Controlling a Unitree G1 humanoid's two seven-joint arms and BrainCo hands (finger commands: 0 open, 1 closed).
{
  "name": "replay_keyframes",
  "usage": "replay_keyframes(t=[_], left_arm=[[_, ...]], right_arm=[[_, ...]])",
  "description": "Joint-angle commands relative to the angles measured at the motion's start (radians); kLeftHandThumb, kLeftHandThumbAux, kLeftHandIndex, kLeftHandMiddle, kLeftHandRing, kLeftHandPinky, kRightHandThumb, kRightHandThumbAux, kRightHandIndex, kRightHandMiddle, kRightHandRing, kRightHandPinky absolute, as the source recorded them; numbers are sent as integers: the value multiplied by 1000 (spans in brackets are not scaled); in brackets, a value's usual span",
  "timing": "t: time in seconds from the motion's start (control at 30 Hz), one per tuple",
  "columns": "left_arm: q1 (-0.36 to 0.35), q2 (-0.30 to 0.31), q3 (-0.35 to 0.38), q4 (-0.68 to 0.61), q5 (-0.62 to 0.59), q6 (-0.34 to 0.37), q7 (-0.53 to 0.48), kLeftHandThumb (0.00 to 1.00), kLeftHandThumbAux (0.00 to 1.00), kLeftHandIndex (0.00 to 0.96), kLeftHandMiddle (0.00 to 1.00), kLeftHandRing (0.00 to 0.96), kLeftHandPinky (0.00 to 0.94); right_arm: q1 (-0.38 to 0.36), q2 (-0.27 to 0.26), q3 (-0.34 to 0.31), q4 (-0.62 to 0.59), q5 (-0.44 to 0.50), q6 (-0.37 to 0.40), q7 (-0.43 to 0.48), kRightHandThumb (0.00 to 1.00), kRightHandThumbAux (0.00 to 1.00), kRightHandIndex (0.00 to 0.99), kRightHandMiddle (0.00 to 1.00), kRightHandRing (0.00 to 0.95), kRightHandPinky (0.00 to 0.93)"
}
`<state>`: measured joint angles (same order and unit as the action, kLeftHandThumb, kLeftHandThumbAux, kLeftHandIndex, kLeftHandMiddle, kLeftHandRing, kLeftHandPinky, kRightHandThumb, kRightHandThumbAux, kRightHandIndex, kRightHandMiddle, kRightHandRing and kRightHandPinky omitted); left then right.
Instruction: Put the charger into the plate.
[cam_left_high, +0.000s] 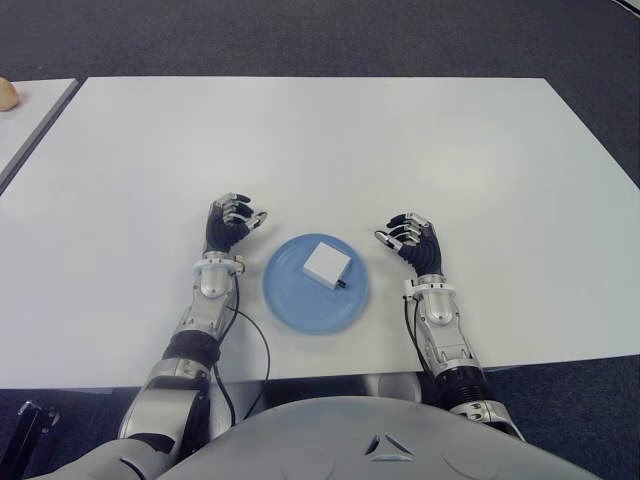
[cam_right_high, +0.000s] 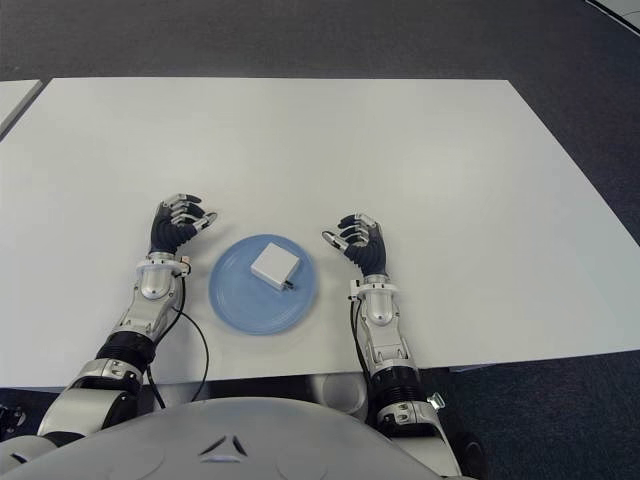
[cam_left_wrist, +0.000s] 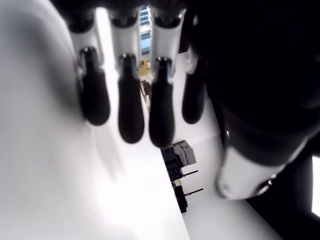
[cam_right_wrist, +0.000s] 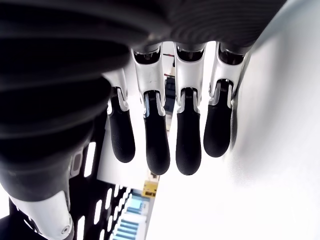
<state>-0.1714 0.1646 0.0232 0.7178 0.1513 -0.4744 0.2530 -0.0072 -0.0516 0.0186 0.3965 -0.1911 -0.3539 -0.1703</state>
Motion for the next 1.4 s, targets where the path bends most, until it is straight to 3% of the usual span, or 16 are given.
replay_keyframes(t=[0.03, 0.47, 0.83, 1.4], left_arm=[[42, -8, -13, -26, 7, 18, -25, 703, 719, 435, 647, 640, 626], [75, -16, -18, -28, -4, 62, -79, 708, 715, 437, 726, 713, 696], [68, -32, -10, -23, -9, 55, -71, 707, 718, 431, 599, 594, 536], [76, -34, 2, -32, -40, 62, -98, 707, 719, 427, 542, 546, 506]], right_arm=[[12, 0, -1, 1, 8, 33, 8, 705, 731, 425, 491, 506, 509], [11, -6, 3, -4, -10, 36, -3, 704, 731, 424, 488, 503, 501], [13, -3, 6, -12, -11, 46, -5, 705, 731, 424, 490, 504, 506], [17, -2, 9, -20, -16, 45, -14, 705, 731, 424, 497, 511, 512]])
